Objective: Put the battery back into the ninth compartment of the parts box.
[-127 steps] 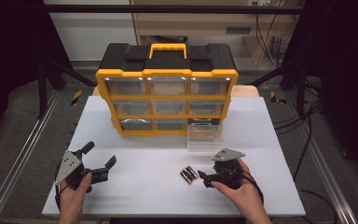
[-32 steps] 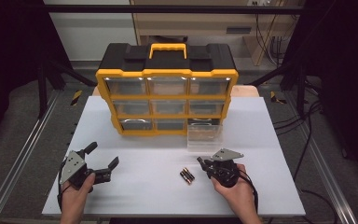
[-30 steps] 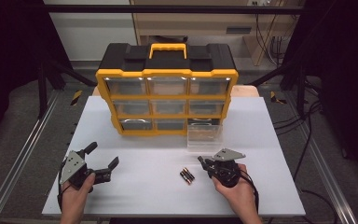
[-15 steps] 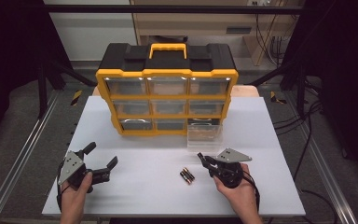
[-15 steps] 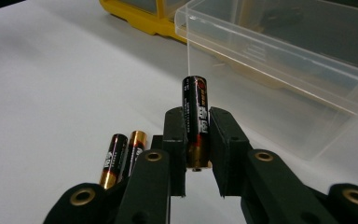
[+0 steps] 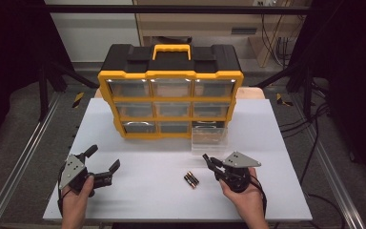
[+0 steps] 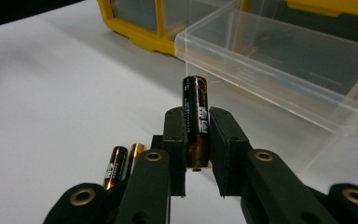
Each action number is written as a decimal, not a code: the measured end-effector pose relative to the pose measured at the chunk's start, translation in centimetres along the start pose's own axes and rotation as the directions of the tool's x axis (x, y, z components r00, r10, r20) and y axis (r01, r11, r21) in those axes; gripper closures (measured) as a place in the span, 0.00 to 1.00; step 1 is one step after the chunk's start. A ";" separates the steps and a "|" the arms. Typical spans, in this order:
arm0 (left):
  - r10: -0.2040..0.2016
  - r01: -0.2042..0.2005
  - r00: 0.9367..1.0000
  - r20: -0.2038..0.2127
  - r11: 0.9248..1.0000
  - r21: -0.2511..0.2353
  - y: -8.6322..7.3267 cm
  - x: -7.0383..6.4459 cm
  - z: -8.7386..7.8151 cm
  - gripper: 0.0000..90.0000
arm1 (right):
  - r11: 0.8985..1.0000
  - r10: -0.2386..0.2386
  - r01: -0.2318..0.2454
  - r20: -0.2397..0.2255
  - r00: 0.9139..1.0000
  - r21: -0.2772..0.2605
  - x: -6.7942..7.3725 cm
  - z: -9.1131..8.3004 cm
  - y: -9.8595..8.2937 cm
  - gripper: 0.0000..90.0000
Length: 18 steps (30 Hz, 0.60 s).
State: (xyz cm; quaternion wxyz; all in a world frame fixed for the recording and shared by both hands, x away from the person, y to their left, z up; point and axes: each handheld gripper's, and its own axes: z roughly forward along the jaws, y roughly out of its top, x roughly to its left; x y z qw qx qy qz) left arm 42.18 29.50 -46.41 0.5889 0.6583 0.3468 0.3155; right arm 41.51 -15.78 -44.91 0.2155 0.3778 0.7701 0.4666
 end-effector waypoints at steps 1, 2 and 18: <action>0.000 0.000 1.000 -0.001 1.000 0.003 0.0 0.0 0.0 0.01 | 1.000 0.002 -0.002 0.005 1.000 -0.022 0.0 -0.2 0.1 0.86; -0.001 0.001 1.000 0.000 1.000 0.001 0.0 0.0 0.0 0.01 | 1.000 0.002 -0.002 0.007 1.000 -0.031 0.0 -0.3 0.2 0.86; 0.004 -0.004 1.000 -0.009 1.000 0.004 0.0 0.1 -0.1 0.01 | 0.992 -0.009 0.012 0.029 1.000 -0.129 0.1 -2.1 2.0 0.86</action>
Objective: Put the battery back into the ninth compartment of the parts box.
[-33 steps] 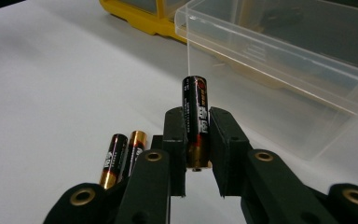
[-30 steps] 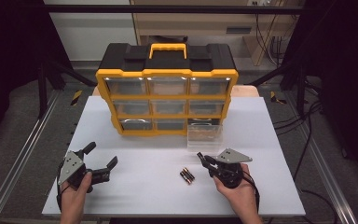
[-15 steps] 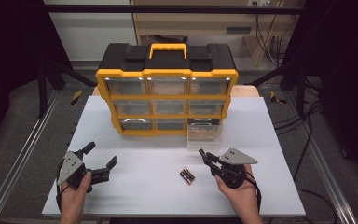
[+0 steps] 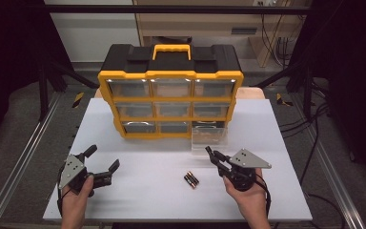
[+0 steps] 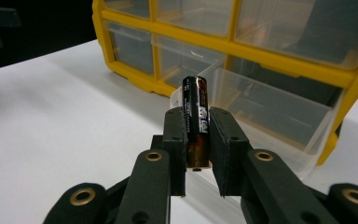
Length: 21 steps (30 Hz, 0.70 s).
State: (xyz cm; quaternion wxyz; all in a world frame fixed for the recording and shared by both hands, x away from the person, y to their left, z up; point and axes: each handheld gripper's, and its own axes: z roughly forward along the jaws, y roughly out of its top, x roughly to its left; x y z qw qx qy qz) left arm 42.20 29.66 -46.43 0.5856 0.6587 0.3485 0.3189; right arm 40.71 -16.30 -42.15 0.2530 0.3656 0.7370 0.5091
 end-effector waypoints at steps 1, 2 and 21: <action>0.000 0.000 1.000 -0.001 1.000 0.000 0.0 0.0 0.0 0.01 | 1.000 0.000 0.000 0.004 1.000 -0.004 -0.1 -0.1 0.2 0.86; 0.000 0.000 1.000 -0.001 1.000 0.000 0.0 0.0 0.0 0.01 | 1.000 0.000 0.000 0.004 1.000 -0.004 -0.1 -0.1 0.2 0.86; -0.001 0.001 1.000 0.000 1.000 0.001 0.0 0.0 0.0 0.01 | 0.999 -0.005 0.007 0.043 0.999 -0.031 -2.6 0.2 4.9 0.86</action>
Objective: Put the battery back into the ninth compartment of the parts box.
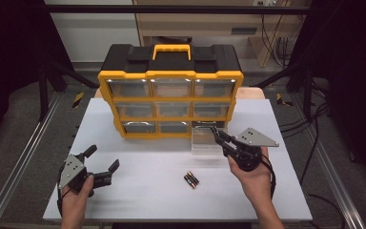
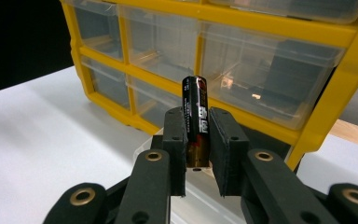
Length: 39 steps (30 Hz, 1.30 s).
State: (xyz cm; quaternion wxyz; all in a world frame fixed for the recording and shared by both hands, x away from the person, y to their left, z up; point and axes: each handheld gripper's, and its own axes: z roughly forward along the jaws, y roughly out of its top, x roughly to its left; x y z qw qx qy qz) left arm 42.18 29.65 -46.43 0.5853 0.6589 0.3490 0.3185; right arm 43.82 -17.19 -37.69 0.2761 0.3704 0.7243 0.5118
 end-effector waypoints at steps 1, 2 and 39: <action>-0.001 0.001 1.000 0.000 1.000 0.000 0.0 0.0 0.0 0.01 | 1.000 0.004 -0.004 -0.004 1.000 0.000 -0.2 0.1 0.2 0.86; -0.003 0.003 1.000 0.000 1.000 0.000 0.0 0.0 0.0 0.01 | 1.000 0.010 -0.010 -0.006 1.000 0.001 -0.3 0.2 0.3 0.86; -0.011 0.011 1.000 -0.013 1.000 -0.027 0.2 0.2 -0.4 0.01 | 0.999 0.039 -0.038 -0.018 0.999 0.031 -3.5 1.8 2.2 0.86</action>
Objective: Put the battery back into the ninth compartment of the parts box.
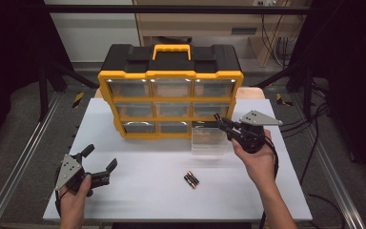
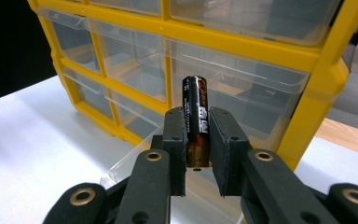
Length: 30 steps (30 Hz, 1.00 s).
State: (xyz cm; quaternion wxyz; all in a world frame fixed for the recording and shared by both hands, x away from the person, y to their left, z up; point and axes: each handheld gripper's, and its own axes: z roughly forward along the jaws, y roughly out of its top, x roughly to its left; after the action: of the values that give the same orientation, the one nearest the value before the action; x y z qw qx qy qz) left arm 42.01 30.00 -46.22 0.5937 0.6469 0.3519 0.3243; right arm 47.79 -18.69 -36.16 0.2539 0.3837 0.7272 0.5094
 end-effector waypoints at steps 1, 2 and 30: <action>0.001 -0.001 1.000 0.001 1.000 0.001 0.0 0.0 0.0 0.01 | 1.000 0.001 -0.001 0.001 1.000 -0.001 -0.1 0.0 0.0 0.86; 0.001 -0.001 1.000 0.001 1.000 0.001 0.0 0.0 0.0 0.01 | 1.000 0.005 -0.005 0.000 1.000 -0.002 -0.1 0.0 -0.1 0.86; 0.007 -0.007 1.000 -0.004 1.000 0.005 0.0 0.0 0.0 0.01 | 0.999 -0.007 0.008 -0.031 0.999 0.035 0.2 1.5 0.2 0.86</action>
State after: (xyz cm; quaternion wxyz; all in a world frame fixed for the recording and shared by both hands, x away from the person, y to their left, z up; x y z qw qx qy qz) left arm 42.04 30.01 -46.20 0.5901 0.6489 0.3517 0.3271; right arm 48.88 -17.64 -36.52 0.2375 0.3775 0.7412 0.5016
